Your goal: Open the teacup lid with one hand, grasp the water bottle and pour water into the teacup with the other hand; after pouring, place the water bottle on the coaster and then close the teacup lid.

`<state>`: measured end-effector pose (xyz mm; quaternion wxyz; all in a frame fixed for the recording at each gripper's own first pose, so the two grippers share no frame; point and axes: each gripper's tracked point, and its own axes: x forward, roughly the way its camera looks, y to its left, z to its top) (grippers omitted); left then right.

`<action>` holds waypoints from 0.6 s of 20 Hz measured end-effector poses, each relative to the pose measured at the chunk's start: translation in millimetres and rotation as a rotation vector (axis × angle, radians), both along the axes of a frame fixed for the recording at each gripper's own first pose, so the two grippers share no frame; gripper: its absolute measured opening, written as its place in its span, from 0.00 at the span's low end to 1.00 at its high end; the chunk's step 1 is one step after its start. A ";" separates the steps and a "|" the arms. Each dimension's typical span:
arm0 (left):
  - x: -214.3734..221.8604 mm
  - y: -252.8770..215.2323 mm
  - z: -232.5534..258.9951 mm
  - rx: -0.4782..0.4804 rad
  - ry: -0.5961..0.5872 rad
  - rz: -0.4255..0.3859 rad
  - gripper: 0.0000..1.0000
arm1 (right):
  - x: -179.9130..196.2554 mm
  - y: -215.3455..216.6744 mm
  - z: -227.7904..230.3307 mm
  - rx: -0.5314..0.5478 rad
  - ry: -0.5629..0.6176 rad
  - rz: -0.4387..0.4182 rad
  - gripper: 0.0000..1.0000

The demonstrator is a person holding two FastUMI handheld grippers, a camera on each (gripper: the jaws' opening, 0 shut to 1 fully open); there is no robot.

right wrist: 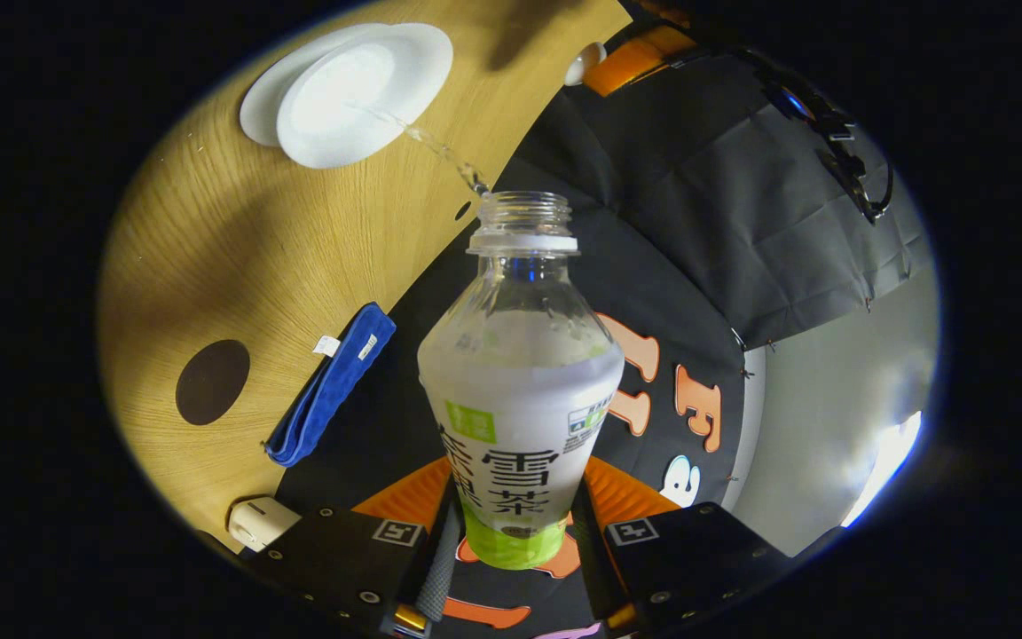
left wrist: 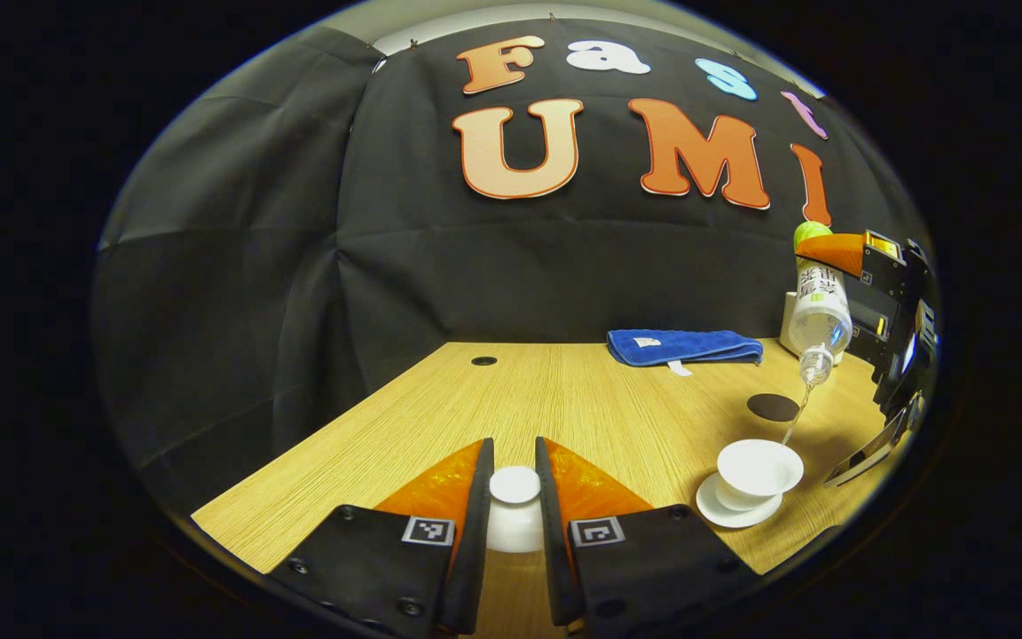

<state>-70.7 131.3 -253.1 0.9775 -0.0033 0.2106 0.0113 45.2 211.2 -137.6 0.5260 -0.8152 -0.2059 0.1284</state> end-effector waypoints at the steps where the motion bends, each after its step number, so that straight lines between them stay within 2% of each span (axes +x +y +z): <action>1: 0.0 1.3 0.5 -0.002 -0.002 0.002 0.34 | 0.2 -0.8 -0.2 -0.006 -0.005 0.004 0.61; 9: 0.1 0.9 0.6 -0.003 -0.004 -0.001 0.33 | -2.1 6.9 3.5 -0.048 -0.060 0.050 0.61; 10: -0.4 1.1 1.0 -0.004 -0.004 0.000 0.33 | -2.4 7.2 2.8 -0.049 -0.057 0.053 0.64; 12: -2.1 0.0 2.7 -0.006 -0.004 -0.001 0.33 | -2.8 8.3 1.0 -0.054 -0.053 0.057 0.61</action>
